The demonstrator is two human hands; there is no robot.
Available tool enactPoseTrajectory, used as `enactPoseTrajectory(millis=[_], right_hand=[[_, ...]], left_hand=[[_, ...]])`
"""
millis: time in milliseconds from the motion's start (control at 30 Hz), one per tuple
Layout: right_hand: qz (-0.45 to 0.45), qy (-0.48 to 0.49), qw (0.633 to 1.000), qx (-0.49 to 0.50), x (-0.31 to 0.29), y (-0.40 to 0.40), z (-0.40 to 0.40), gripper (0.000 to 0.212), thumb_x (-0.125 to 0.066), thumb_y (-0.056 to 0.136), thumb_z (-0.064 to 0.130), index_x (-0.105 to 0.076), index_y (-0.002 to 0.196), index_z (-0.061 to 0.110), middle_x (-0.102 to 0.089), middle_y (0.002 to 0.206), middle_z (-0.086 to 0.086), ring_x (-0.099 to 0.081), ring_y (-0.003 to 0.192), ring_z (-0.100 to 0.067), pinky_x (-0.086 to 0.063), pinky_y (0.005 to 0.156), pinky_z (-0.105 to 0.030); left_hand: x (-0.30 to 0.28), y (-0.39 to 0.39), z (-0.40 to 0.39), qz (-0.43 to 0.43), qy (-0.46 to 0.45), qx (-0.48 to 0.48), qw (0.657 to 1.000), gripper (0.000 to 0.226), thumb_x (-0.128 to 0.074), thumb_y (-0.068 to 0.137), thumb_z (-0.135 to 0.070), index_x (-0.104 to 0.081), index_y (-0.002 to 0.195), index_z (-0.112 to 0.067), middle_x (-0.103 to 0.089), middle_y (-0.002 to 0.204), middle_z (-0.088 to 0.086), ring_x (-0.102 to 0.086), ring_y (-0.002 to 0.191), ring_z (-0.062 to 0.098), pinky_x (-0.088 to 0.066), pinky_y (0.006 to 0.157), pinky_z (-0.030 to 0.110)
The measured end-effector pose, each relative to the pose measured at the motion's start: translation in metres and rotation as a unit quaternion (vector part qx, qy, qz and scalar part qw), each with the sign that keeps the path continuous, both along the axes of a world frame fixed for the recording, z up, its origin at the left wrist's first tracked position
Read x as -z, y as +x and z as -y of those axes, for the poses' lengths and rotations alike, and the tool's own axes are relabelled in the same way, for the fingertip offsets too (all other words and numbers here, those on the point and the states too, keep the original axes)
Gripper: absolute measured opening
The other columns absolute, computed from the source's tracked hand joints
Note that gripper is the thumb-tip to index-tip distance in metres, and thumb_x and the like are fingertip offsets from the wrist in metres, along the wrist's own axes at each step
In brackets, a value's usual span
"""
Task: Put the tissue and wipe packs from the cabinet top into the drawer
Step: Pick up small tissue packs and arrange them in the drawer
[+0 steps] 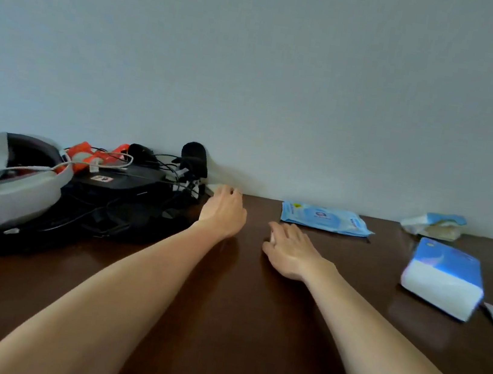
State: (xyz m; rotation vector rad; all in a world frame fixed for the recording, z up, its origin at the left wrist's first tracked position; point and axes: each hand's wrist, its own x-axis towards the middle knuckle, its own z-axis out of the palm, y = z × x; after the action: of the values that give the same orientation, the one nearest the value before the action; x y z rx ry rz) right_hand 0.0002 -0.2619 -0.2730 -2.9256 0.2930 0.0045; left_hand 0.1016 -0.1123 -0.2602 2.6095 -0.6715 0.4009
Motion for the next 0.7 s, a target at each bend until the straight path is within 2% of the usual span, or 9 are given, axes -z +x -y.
enactPoseTrajectory(millis=[133, 200, 267, 367, 467, 567, 700], right_hand=[[0.003, -0.008, 1.000, 0.002, 0.002, 0.033, 0.014, 0.065, -0.034, 0.105, 0.047, -0.013, 0.163, 0.029, -0.012, 0.170, -0.006, -0.004, 0.157, -0.026, -0.008, 0.126, -0.047], [0.006, -0.003, 1.000, 0.005, 0.005, 0.047, 0.021, 0.064, -0.034, 0.105, 0.048, -0.014, 0.163, 0.030, -0.012, 0.170, -0.005, -0.004, 0.157, -0.025, -0.007, 0.126, -0.045], [0.008, 0.009, 1.000, 0.002, 0.004, 0.058, 0.024, 0.064, -0.035, 0.104, 0.048, -0.014, 0.162, 0.032, -0.011, 0.170, -0.004, -0.004, 0.157, -0.024, -0.007, 0.125, -0.044], [0.008, 0.019, 1.000, 0.003, 0.005, 0.066, 0.026, 0.064, -0.036, 0.104, 0.048, -0.015, 0.162, 0.032, -0.012, 0.169, -0.004, -0.007, 0.156, -0.025, -0.009, 0.124, -0.043], [-0.002, 0.025, 1.000, 0.010, 0.005, 0.061, 0.024, 0.064, -0.036, 0.104, 0.049, -0.016, 0.162, 0.032, -0.014, 0.169, -0.003, -0.010, 0.156, -0.026, -0.011, 0.125, -0.044], [-0.017, 0.036, 0.999, 0.021, -0.004, 0.043, 0.018, 0.065, -0.033, 0.103, 0.048, -0.016, 0.163, 0.032, -0.016, 0.169, -0.003, -0.013, 0.155, -0.027, -0.014, 0.124, -0.044], [-0.021, 0.047, 0.999, 0.003, -0.013, -0.004, -0.001, 0.064, -0.027, 0.102, 0.047, -0.015, 0.163, 0.032, -0.013, 0.171, -0.002, -0.008, 0.157, -0.024, -0.007, 0.125, -0.044]], left_hand=[[0.005, 0.063, 0.023, -0.050, 0.070, -0.051, 0.995, 0.051, -0.038, 0.101, -0.033, -0.040, 0.143, -0.004, -0.038, 0.149, 0.018, -0.032, 0.139, 0.039, -0.033, 0.112, 0.052], [0.017, 0.083, 0.029, -0.087, 0.089, -0.069, 0.990, 0.060, -0.034, 0.102, -0.044, -0.035, 0.149, -0.007, -0.031, 0.155, 0.017, -0.024, 0.143, 0.040, -0.032, 0.111, 0.054], [0.024, 0.094, 0.032, -0.053, 0.104, -0.082, 0.990, 0.064, -0.034, 0.100, -0.050, -0.043, 0.146, -0.007, -0.038, 0.151, 0.016, -0.029, 0.139, 0.039, -0.038, 0.105, 0.052], [0.024, 0.099, 0.032, 0.001, 0.119, -0.075, 0.990, 0.059, -0.040, 0.097, -0.047, -0.055, 0.135, -0.004, -0.048, 0.138, 0.015, -0.043, 0.127, 0.040, -0.048, 0.094, 0.048], [0.019, 0.078, 0.024, 0.004, 0.118, -0.045, 0.992, 0.049, -0.047, 0.094, -0.040, -0.058, 0.127, -0.005, -0.051, 0.131, 0.013, -0.052, 0.117, 0.039, -0.050, 0.088, 0.045], [0.015, 0.036, 0.009, 0.004, 0.113, 0.003, 0.994, 0.037, -0.049, 0.094, -0.031, -0.060, 0.121, -0.007, -0.051, 0.127, 0.012, -0.055, 0.112, 0.037, -0.049, 0.088, 0.044], [0.004, -0.034, -0.020, 0.015, 0.100, 0.055, 0.993, 0.029, -0.049, 0.094, -0.024, -0.065, 0.115, -0.011, -0.055, 0.120, 0.009, -0.058, 0.108, 0.033, -0.044, 0.083, 0.036]])
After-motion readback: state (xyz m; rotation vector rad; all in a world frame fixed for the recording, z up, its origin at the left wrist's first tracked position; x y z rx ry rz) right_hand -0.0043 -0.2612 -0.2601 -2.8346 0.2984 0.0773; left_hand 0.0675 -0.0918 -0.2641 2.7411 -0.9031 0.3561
